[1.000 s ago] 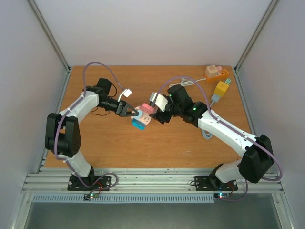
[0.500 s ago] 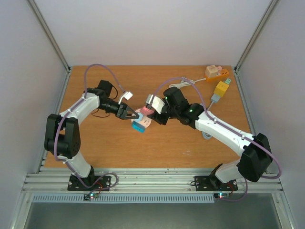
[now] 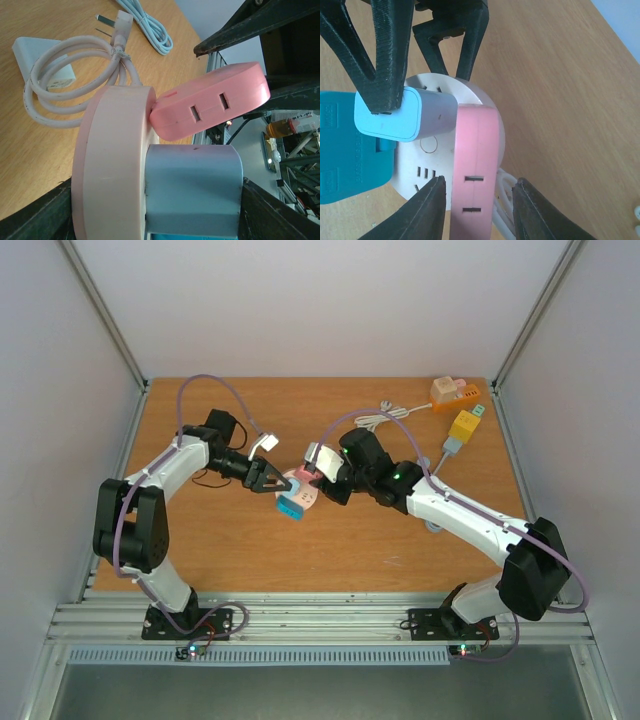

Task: Pull the plug off the socket
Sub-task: Remove the plug from the socket.

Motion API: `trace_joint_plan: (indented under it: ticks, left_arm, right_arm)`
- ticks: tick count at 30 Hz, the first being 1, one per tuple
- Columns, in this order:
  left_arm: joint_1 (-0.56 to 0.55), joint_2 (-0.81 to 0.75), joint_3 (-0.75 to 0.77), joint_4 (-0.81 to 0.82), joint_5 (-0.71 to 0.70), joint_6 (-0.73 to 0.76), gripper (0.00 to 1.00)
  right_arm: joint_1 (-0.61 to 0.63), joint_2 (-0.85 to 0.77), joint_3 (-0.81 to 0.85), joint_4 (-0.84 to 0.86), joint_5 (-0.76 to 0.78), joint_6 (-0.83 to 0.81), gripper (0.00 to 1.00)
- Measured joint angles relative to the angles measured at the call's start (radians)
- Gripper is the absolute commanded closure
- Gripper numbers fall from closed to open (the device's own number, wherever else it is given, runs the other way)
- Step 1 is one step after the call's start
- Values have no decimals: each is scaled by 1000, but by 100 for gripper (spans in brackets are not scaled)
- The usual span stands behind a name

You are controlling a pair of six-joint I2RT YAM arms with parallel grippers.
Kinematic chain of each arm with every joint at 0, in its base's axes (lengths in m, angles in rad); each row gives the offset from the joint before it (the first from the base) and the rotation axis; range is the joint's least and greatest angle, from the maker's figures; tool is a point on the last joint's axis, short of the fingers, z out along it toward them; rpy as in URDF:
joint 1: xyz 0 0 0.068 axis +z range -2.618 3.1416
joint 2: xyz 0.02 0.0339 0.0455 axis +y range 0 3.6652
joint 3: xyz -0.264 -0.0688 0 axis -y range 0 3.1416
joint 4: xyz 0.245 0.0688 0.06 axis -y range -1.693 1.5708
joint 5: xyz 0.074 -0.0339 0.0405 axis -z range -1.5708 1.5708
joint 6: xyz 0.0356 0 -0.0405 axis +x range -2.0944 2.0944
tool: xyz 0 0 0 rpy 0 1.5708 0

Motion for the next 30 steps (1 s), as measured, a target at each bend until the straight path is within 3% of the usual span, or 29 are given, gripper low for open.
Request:
trace_joint_plan:
  ticks: [14, 24, 30]
  left_arm:
    - [0, -2, -2, 8, -2, 12, 100]
    - [0, -15, -16, 68, -35, -55, 100]
    - [0, -15, -19, 95, -47, -72, 100]
  right_arm:
    - [10, 1, 0, 0, -10, -4, 83]
    - [50, 12, -13, 40, 99, -19, 97]
    - [61, 19, -14, 53, 150, -19, 99]
